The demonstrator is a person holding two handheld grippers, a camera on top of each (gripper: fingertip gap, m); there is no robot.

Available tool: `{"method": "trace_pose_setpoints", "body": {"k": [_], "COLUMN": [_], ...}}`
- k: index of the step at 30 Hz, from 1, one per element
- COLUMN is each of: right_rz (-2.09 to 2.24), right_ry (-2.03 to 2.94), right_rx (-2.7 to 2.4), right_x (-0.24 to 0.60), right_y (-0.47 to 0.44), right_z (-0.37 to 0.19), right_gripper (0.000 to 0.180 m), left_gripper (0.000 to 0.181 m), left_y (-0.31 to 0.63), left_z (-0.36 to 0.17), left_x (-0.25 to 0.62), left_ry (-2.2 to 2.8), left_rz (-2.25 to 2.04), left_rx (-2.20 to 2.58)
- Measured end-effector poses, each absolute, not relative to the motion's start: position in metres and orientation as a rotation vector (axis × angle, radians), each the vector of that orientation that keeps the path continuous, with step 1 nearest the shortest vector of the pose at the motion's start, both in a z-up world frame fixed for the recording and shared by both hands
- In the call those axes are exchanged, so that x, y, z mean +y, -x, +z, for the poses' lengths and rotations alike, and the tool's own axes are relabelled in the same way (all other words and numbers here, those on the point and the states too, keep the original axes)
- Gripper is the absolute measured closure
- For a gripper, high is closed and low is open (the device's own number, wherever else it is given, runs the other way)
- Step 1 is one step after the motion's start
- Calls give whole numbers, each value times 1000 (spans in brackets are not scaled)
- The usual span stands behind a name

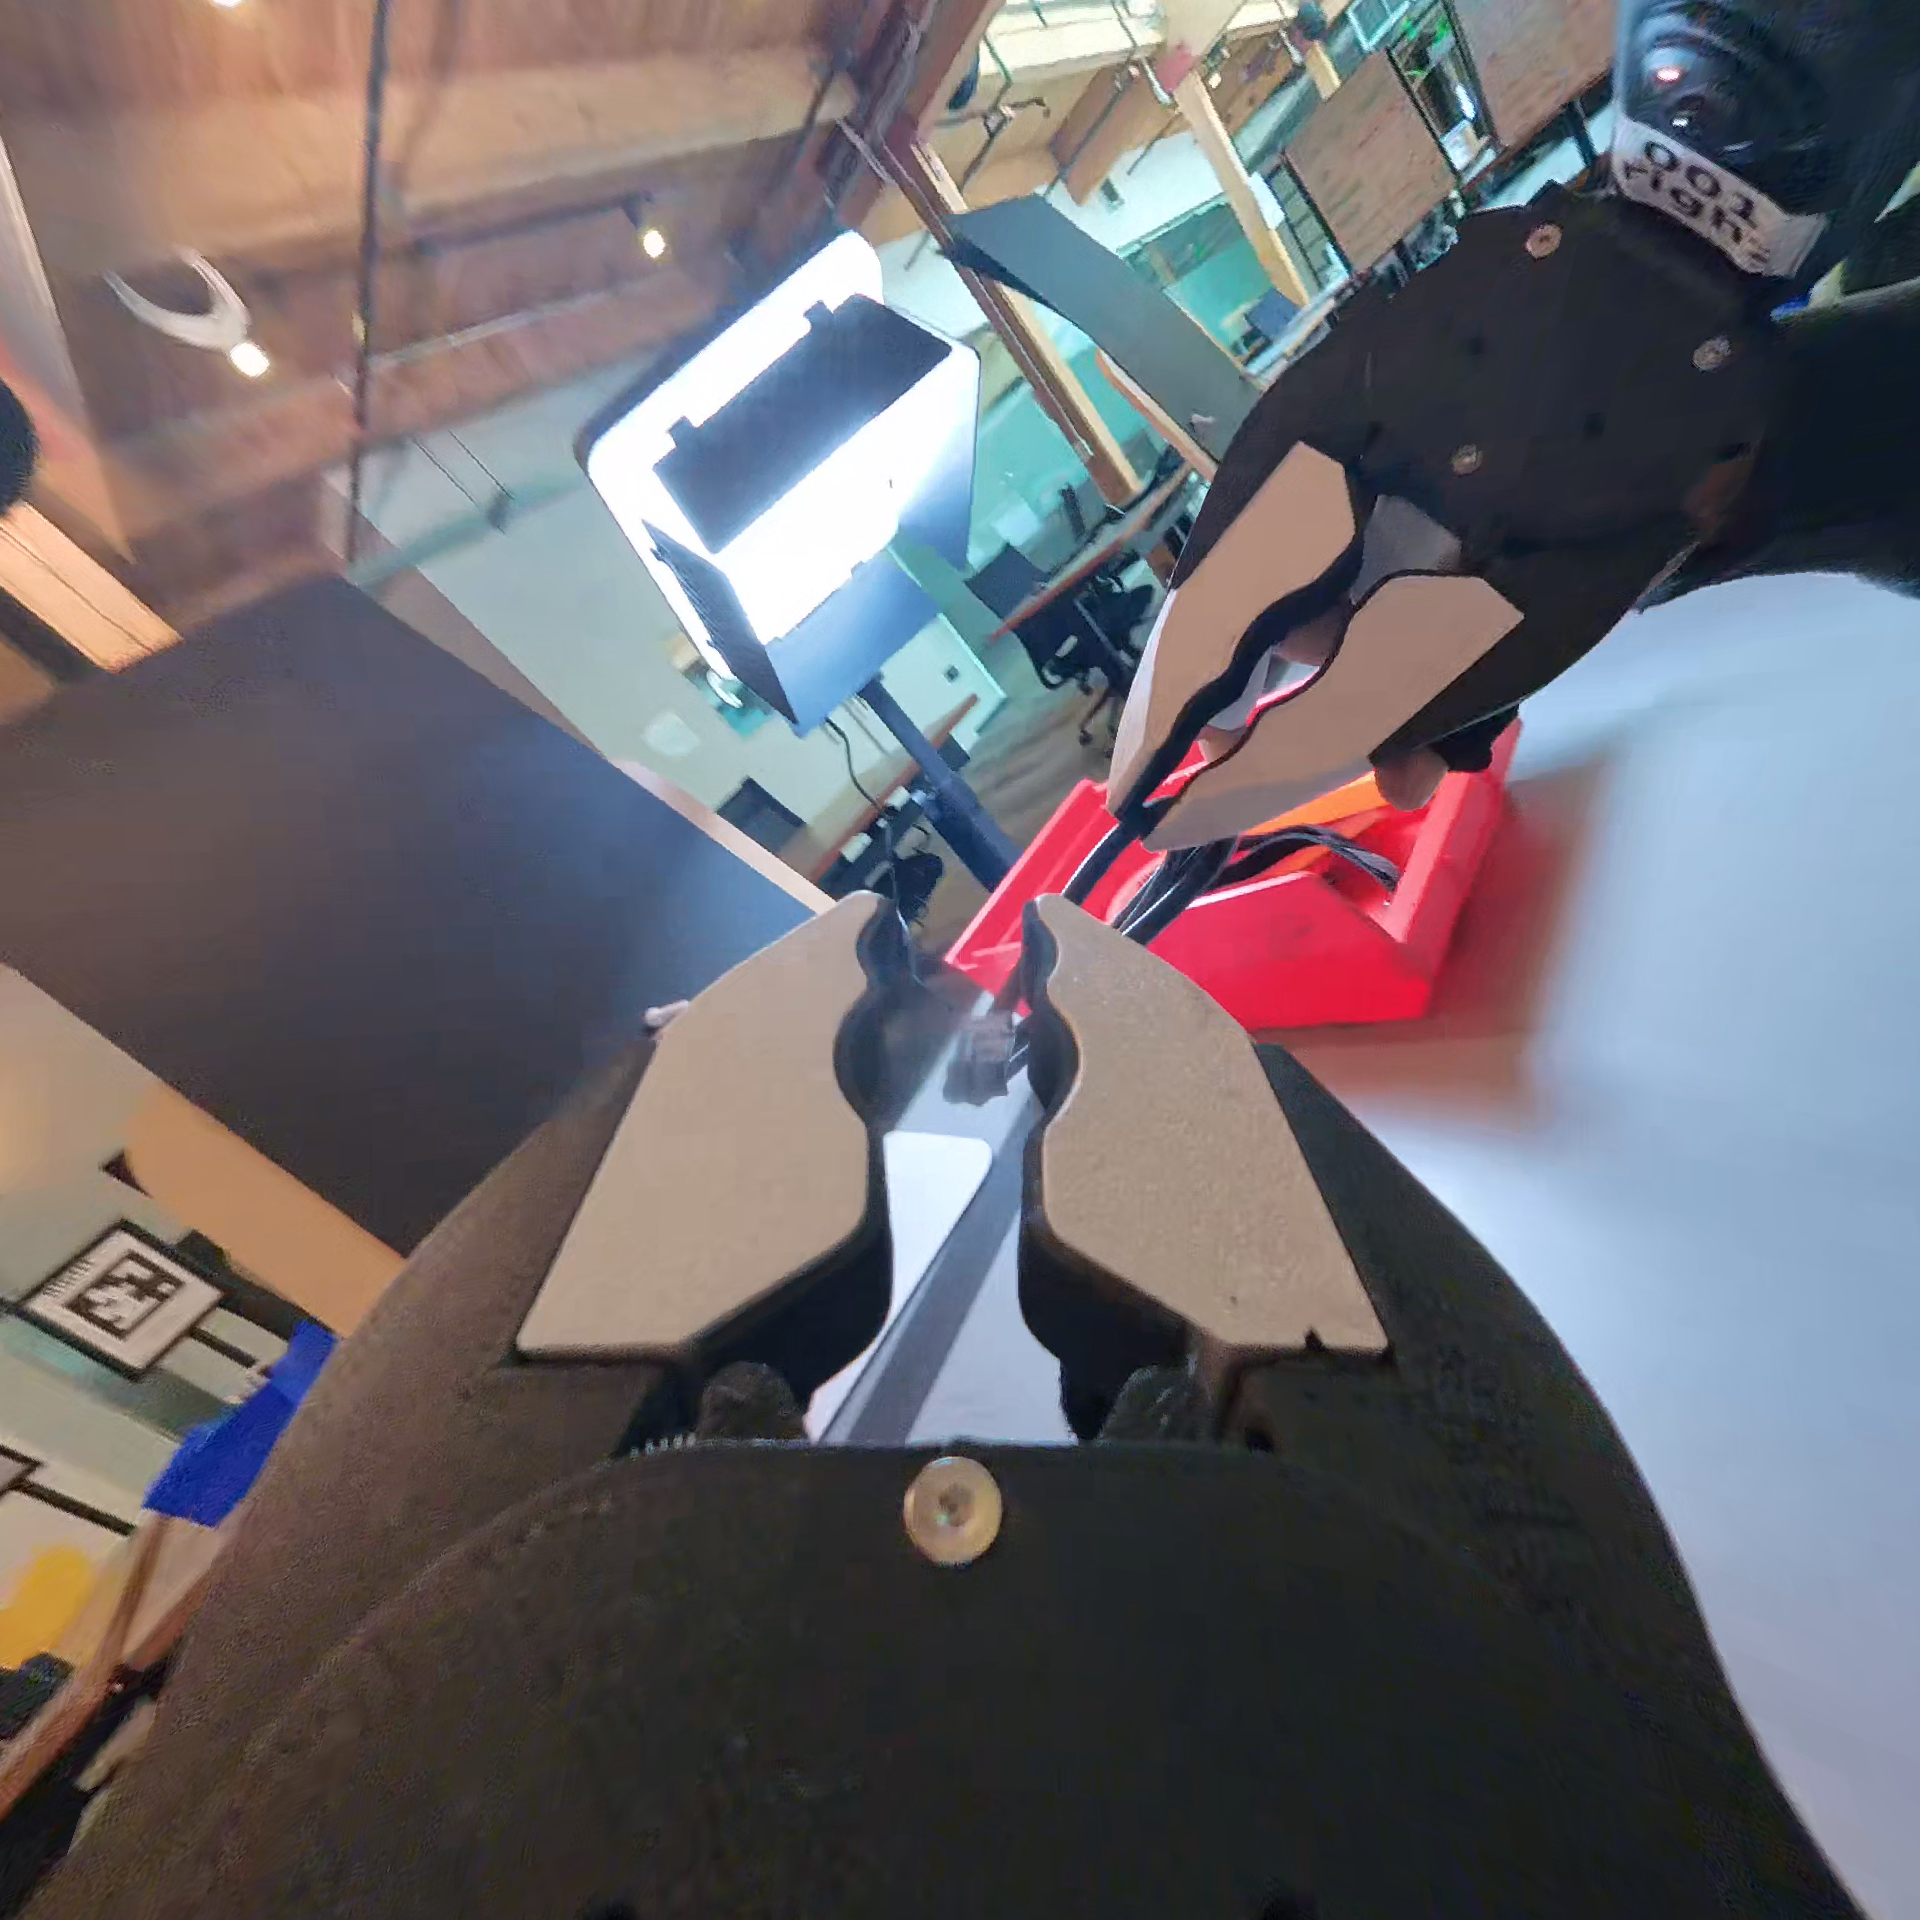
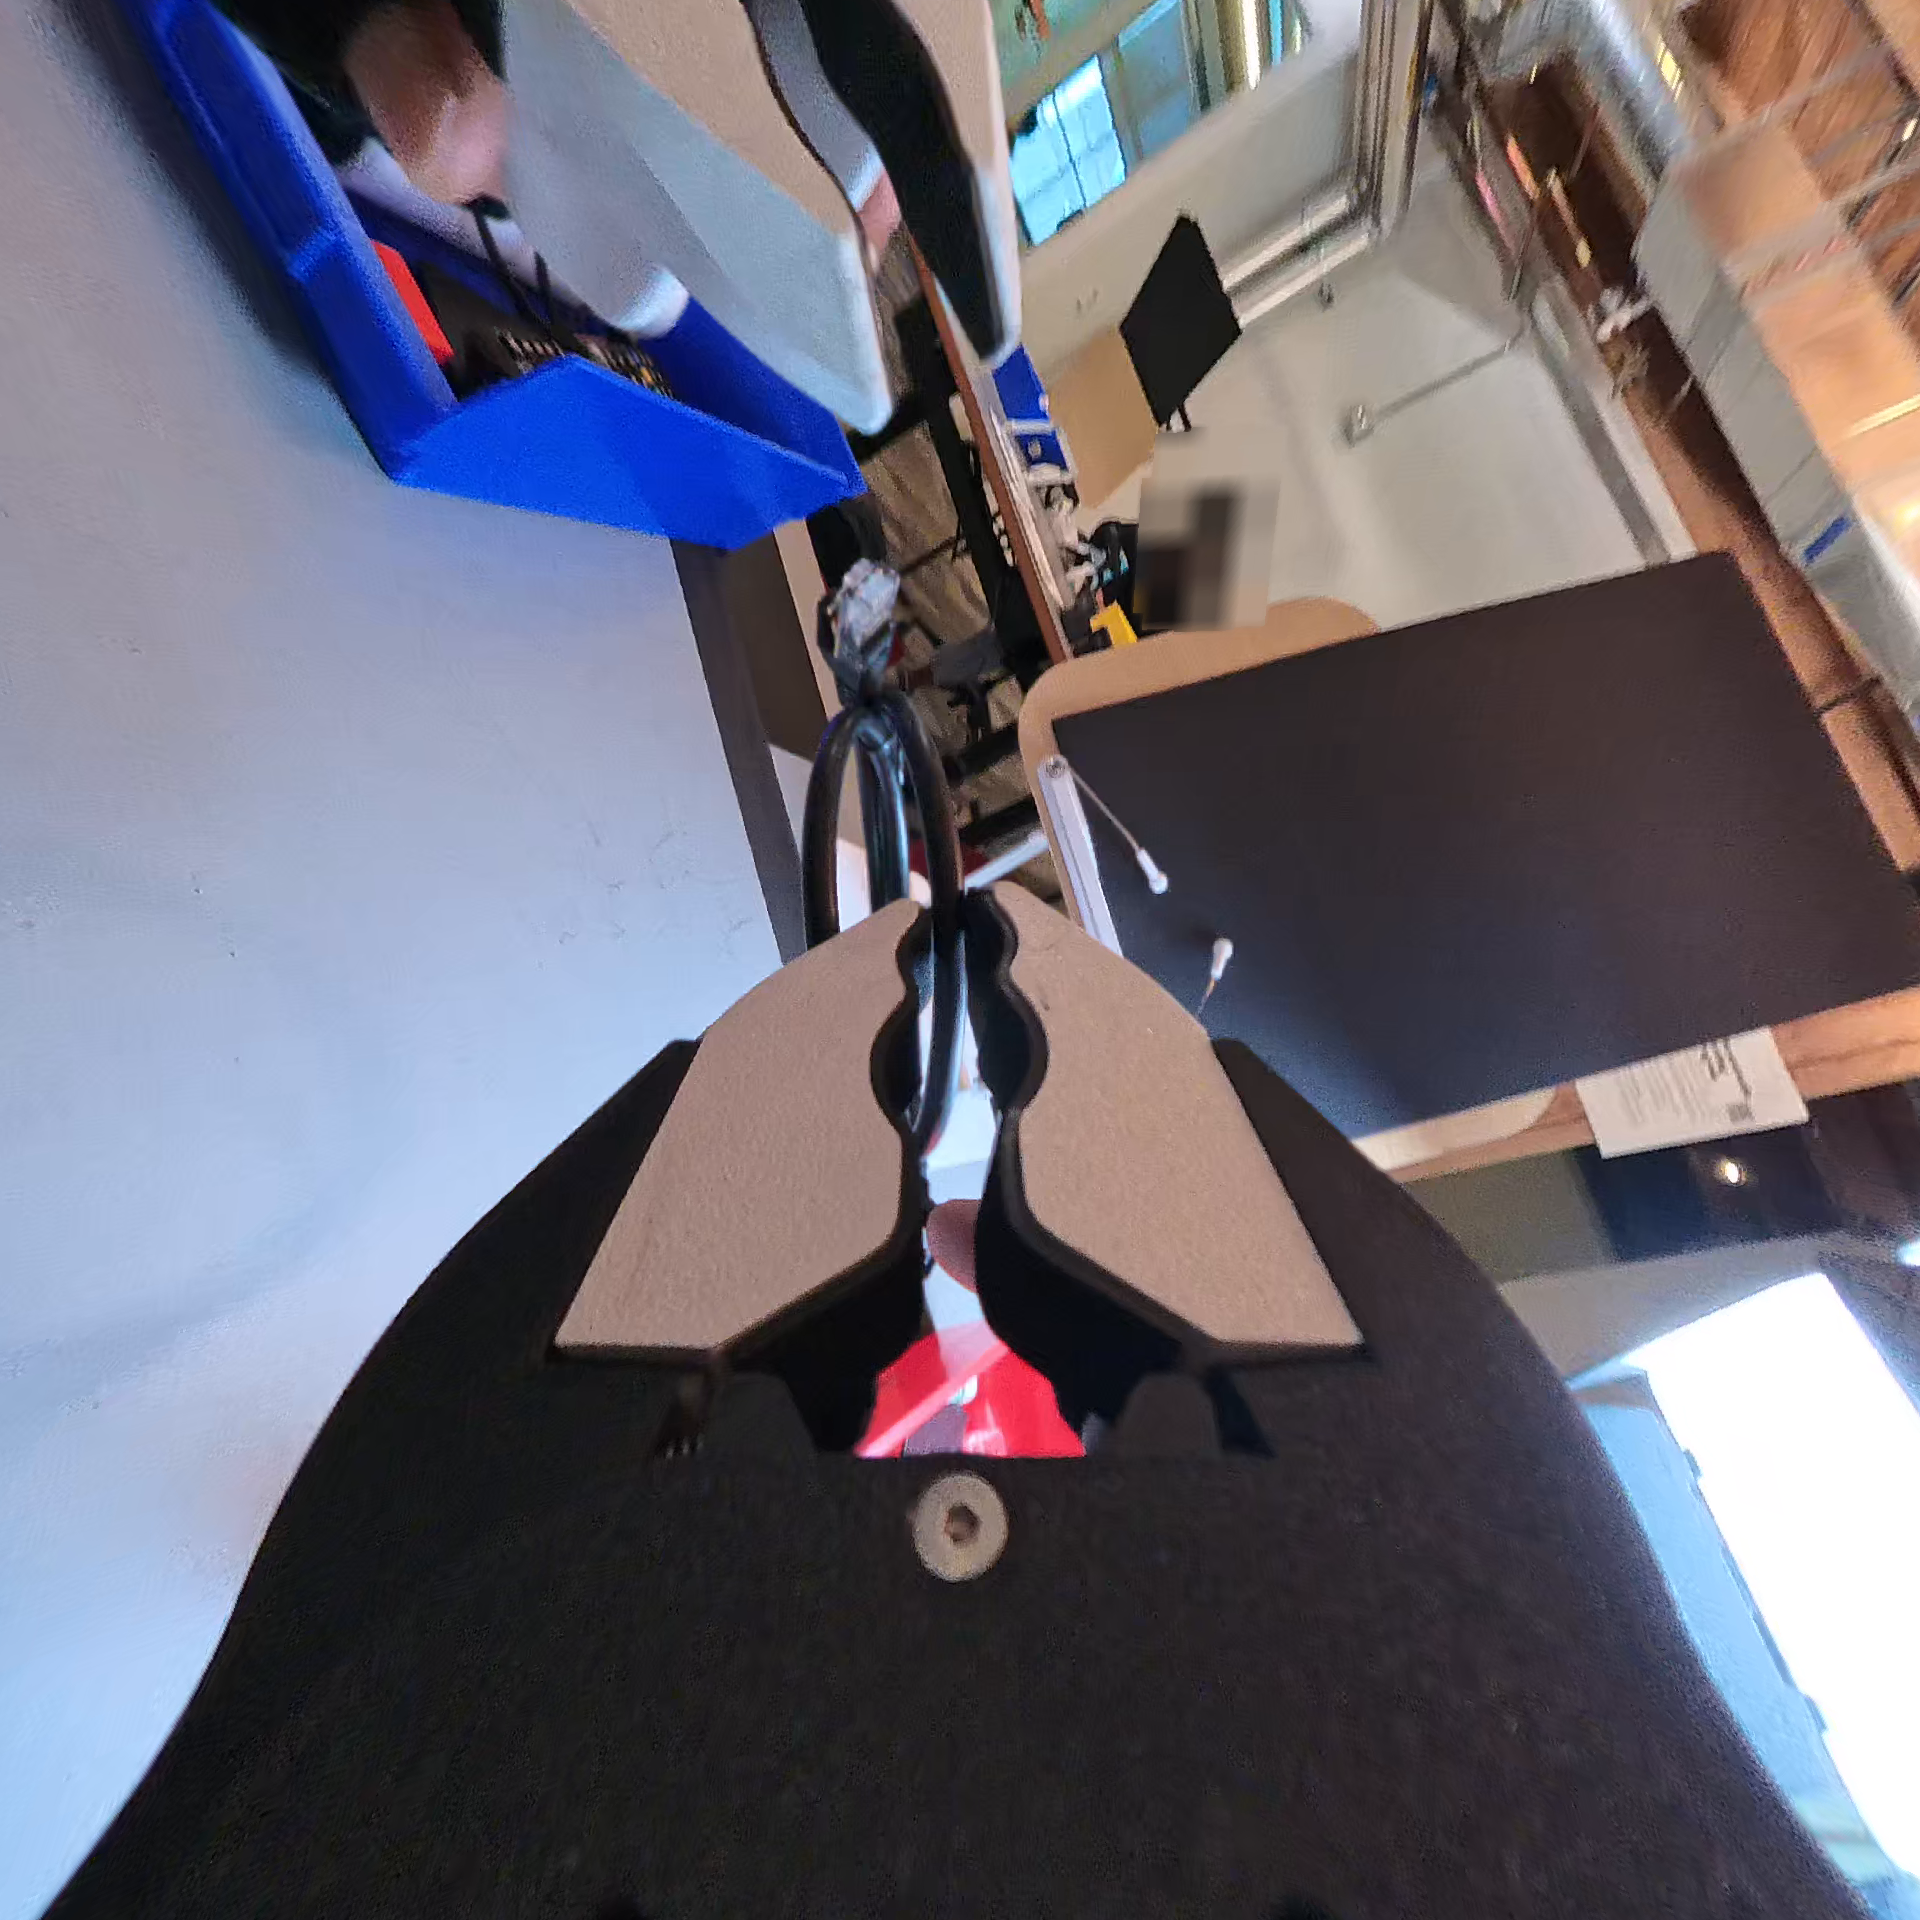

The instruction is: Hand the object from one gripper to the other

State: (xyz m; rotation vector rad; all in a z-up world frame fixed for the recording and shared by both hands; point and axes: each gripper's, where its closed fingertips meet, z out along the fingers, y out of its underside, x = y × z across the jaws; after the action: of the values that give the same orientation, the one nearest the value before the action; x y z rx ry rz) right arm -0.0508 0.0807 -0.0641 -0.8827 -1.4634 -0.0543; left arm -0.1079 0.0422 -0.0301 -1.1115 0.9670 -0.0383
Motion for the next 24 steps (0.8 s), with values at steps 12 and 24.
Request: {"method": "trace_pose_setpoints", "body": {"k": [12,24], "right_rz": [-208,679], "right_ry": [640,828], "right_rx": [-1628,-1281], "right_x": [51,24], "right_y": [84,22], "right_z": [-99,13], "right_gripper": [173,141], "left_gripper": [163,175], "left_y": [98,118], "left_z": [-103,-47], "left_x": [54,41], "left_ry": [1348,1184], "left_rz": [274,-289], "left_rx": [1357,1028]}}
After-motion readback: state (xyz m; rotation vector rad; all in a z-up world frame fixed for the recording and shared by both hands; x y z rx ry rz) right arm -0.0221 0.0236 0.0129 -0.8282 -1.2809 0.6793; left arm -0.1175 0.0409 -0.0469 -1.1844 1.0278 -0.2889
